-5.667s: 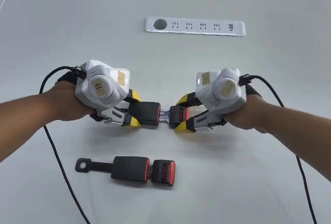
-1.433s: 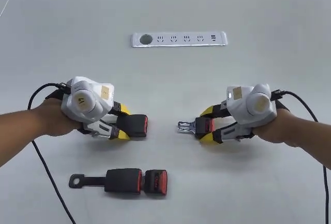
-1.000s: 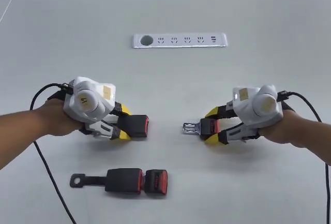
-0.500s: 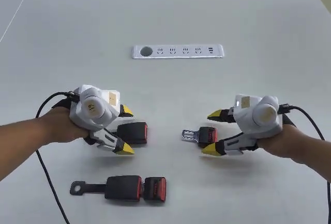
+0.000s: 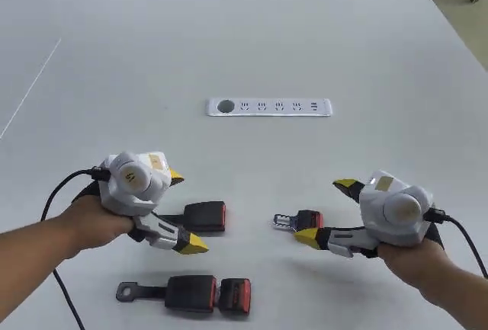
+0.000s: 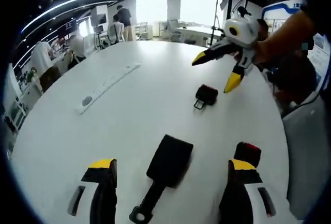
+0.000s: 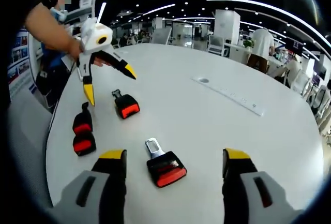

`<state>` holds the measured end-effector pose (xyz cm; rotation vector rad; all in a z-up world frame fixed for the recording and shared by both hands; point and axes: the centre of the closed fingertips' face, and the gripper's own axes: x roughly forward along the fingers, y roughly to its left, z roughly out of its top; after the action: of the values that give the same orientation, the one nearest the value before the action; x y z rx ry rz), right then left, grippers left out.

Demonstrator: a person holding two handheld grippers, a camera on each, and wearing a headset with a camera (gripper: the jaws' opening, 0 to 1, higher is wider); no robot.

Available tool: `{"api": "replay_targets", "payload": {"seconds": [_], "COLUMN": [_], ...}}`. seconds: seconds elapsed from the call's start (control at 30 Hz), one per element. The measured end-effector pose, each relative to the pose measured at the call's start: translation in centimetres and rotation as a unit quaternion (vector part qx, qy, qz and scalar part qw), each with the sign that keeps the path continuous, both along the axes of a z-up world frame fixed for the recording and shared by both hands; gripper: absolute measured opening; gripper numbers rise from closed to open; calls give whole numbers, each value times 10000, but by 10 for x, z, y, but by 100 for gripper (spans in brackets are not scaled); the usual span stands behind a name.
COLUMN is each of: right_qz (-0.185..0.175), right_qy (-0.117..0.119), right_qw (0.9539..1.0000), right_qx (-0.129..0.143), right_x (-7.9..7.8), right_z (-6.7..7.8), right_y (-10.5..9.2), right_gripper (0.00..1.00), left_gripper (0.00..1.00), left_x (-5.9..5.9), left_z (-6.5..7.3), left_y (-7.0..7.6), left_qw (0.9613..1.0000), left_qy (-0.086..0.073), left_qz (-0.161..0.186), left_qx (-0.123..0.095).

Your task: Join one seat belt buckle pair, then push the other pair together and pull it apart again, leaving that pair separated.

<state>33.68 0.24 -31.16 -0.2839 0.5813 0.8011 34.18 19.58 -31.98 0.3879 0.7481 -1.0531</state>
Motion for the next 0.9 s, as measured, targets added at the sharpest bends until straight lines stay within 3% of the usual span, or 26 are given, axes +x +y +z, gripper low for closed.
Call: {"api": "replay_targets", "payload": {"seconds": [0.07,0.13,0.23,0.33,0.43,0.47,0.5,0.7,0.8,0.9], "right_qz": [-165,-388,-680,-823,-1114,-1225,-1245,-1364,-1463,-1560], "right_qy": [-62,-118,-140,-194,-280,-357,-390,-377,-397,-426], "right_qw": [9998,9991,9974,9962,9930,9915,9911,9894,9875,9859], "right_qx": [23,83,182,225,263,258,280,337,433,436], "right_x": [-1,-3,-9,-15,-19,-19,-23,-42,-51,-61], "right_z": [4,9,16,21,27,30,32,37,40,43], "right_y": [-1,-3,-3,-3,-7,-9,-8,-9,-10,-13], "right_gripper": [78,81,85,86,93,98,99,98,98,99], "left_gripper": [95,97,98,100,100,100,100,100,100,100], "left_x": [-3,-8,-14,-24,-35,-36,-39,-63,-71,-84], "left_z": [6,13,18,27,32,32,34,41,49,50], "left_y": [4,7,17,25,35,38,42,62,73,78], "left_qw": [9995,9978,9935,9878,9840,9816,9766,9715,9649,9644], "left_qy": [-27,-6,45,79,46,77,130,42,-91,-74], "left_qz": [291,595,1036,1386,1609,1711,1899,2162,2366,2406], "left_qx": [-80,-294,-470,-701,-761,-846,-996,-976,-1139,-1091]}}
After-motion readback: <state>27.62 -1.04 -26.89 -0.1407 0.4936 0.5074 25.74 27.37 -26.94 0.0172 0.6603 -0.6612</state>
